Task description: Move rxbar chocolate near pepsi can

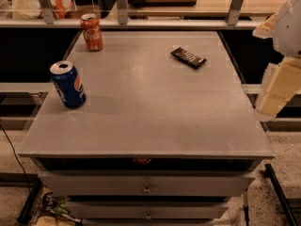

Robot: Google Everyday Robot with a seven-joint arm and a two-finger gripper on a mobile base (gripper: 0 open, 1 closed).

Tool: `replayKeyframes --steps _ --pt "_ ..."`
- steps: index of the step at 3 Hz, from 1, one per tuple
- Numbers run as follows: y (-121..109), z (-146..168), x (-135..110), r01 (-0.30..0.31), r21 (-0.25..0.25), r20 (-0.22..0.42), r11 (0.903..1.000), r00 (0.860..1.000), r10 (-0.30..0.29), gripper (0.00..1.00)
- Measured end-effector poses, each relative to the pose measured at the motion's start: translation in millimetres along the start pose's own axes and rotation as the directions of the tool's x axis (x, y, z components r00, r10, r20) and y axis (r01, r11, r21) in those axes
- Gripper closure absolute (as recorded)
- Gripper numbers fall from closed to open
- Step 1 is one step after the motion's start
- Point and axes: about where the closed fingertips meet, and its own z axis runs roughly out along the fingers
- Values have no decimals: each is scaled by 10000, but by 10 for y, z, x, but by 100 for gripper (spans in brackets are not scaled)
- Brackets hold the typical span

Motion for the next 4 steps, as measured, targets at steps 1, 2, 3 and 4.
replayKeyframes --steps 1,2,3,4 --pt "-6 -2 -1 -5 20 3 10000 10000 5 0" --pt "-326 106 5 -633 350 551 9974 9966 613 0" --pt "-808 362 -55 -1600 487 1368 9859 9788 1521 0" --pt "-1402 855 -159 -3228 208 2377 9462 9209 3089 0"
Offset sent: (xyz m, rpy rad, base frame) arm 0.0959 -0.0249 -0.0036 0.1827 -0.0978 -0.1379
